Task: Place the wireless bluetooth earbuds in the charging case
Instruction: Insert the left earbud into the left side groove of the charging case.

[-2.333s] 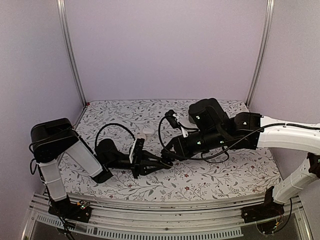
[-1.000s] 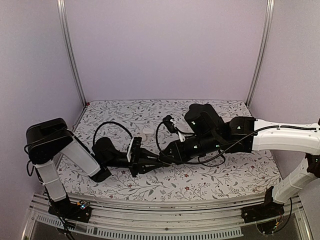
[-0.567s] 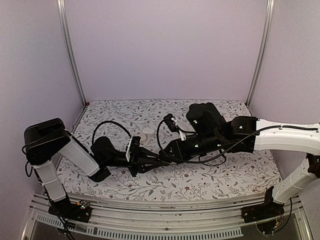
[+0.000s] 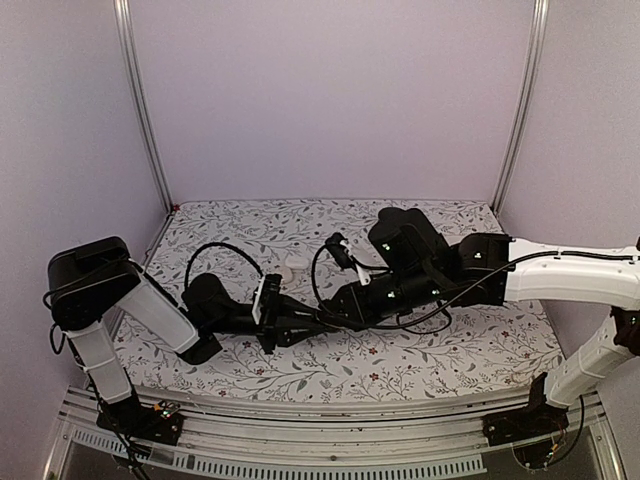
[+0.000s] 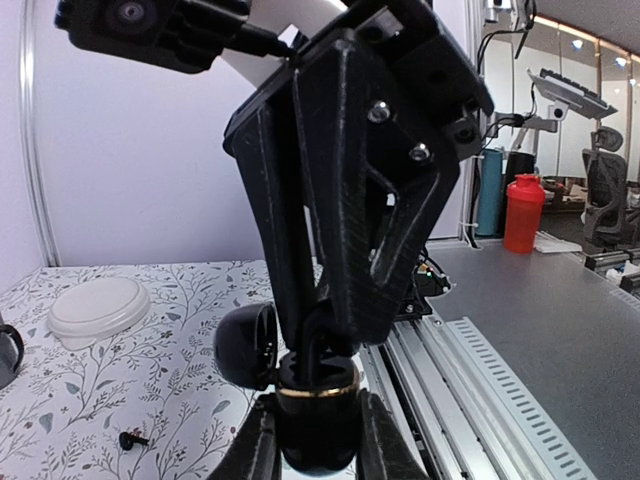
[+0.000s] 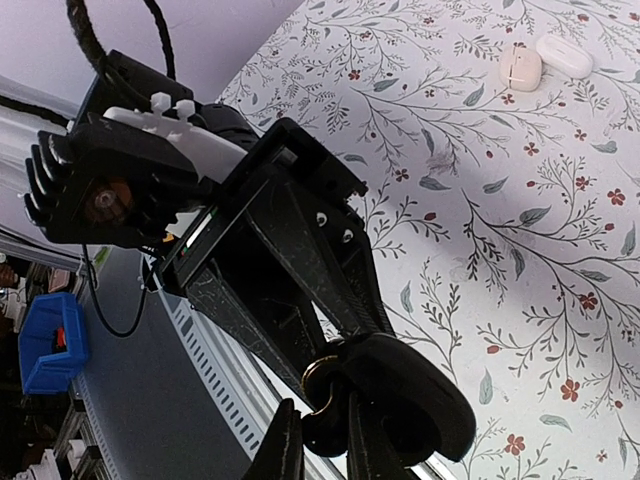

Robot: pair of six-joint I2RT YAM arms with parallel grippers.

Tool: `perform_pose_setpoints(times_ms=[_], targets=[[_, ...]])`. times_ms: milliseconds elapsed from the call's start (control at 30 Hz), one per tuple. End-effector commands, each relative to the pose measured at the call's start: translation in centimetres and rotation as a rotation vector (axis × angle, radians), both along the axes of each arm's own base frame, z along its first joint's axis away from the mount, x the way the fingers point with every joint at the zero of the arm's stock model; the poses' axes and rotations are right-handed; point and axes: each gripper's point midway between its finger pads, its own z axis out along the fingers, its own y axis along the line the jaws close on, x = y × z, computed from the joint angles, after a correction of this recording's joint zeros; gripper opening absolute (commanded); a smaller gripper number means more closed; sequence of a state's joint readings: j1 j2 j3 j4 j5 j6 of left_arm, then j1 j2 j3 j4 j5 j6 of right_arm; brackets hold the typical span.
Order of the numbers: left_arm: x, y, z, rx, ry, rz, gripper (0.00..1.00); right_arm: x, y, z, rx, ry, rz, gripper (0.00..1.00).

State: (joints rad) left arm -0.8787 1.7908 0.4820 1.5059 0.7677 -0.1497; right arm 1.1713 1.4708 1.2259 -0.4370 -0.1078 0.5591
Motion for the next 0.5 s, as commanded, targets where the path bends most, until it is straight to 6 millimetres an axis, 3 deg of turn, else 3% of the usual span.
perform_pose_setpoints(times_ms=[0, 467], targets=[[-0.8, 0.1, 4.1, -0.121, -0.125, 0.001, 0.0, -0.1, -0.5, -2.0, -0.104, 0.027, 0.008, 0.04], [-0.4, -0.2, 4.3, -0.164, -0.127, 0.058, 0.0, 0.9, 0.3, -3.5, -0.234, 0.07, -0.031, 0.06]])
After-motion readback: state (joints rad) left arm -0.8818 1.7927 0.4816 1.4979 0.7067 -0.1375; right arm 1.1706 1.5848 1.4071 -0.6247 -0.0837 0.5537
